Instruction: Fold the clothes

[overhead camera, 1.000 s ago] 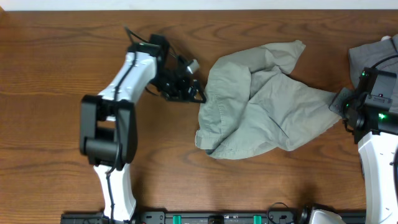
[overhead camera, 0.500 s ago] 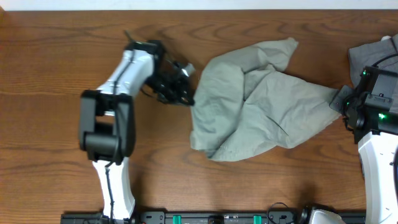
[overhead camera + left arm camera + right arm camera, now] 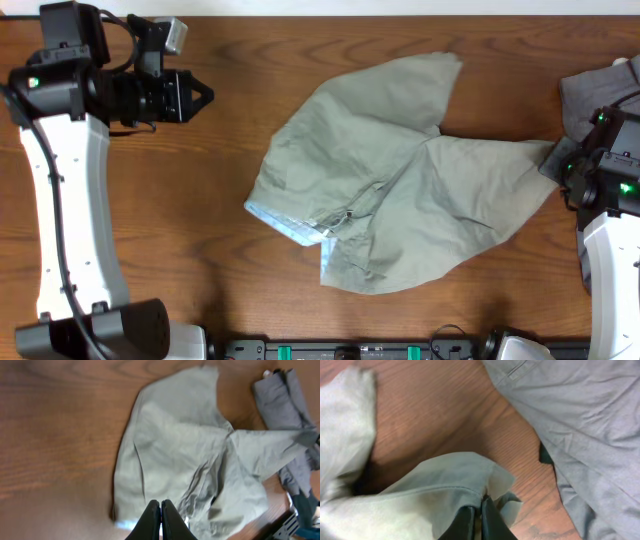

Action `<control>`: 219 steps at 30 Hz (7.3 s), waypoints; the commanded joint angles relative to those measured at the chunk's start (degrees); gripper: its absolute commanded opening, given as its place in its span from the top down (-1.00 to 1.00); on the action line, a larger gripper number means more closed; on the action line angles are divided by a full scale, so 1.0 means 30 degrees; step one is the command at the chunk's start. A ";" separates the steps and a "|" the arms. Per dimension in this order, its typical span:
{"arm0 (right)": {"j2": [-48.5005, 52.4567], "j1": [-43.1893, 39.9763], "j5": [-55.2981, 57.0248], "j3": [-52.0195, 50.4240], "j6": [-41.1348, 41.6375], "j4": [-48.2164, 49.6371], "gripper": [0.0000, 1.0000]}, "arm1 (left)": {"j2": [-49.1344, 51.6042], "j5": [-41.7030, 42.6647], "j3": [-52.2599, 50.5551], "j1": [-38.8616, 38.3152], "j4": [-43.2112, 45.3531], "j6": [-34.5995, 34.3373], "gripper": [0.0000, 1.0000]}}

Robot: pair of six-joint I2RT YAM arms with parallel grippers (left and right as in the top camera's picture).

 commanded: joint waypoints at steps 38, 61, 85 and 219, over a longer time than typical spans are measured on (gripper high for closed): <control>-0.0204 -0.0168 -0.2484 0.0539 -0.0459 -0.0583 -0.29 | 0.2601 -0.4109 -1.7078 -0.2550 1.4710 -0.9100 0.07; 0.0051 0.0925 -0.5785 0.0423 -0.1785 0.0168 -0.27 | 0.3351 -0.9406 -1.4076 0.0707 2.8305 -0.8845 0.88; 0.9420 0.4386 -0.8998 -0.0117 -0.3330 0.0780 -0.23 | 0.1792 -0.4073 -1.2437 0.1690 1.3034 -0.8422 0.11; 1.2721 0.5005 -1.1504 -0.0007 0.8342 1.8389 0.52 | 0.1792 -0.6244 -1.7755 0.0619 0.9369 -0.7606 0.11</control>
